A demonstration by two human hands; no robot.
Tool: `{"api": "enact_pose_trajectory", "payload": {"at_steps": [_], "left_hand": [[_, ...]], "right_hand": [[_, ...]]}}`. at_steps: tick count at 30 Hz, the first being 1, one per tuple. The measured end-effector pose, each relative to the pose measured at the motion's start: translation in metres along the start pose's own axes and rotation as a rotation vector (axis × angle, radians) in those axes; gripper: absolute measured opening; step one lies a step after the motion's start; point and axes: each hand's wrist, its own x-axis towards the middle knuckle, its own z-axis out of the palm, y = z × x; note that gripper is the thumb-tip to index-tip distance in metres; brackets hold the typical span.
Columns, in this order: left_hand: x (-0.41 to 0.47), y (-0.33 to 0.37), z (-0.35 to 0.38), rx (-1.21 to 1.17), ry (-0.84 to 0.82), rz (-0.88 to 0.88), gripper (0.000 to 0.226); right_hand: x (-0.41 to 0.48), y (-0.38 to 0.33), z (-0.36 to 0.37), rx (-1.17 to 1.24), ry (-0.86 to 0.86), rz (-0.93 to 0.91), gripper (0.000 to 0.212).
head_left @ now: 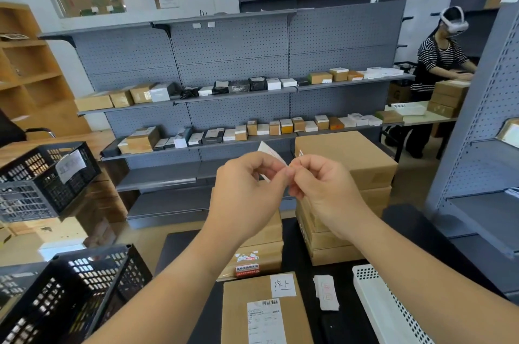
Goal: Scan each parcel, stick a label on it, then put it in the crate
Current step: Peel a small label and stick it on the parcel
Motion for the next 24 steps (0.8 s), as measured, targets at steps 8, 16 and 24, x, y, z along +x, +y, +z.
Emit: {"api": "enact_pose_trajectory", "payload": {"at_steps": [8, 16, 24], "left_hand": [[-0.009, -0.005, 0.008, 0.042, -0.025, -0.071, 0.012], [-0.017, -0.015, 0.064, -0.206, -0.178, -0.292, 0.018], [-0.052, -0.056, 0.193, -0.328, -0.398, -0.686, 0.028]], "right_hand": [[-0.008, 0.011, -0.003, -0.093, -0.025, -0.081, 0.019], [-0.033, 0.049, -0.05, -0.17, 0.152, 0.094, 0.016], [-0.105, 0.138, -0.143, -0.2, 0.454, 0.475, 0.027]]}}
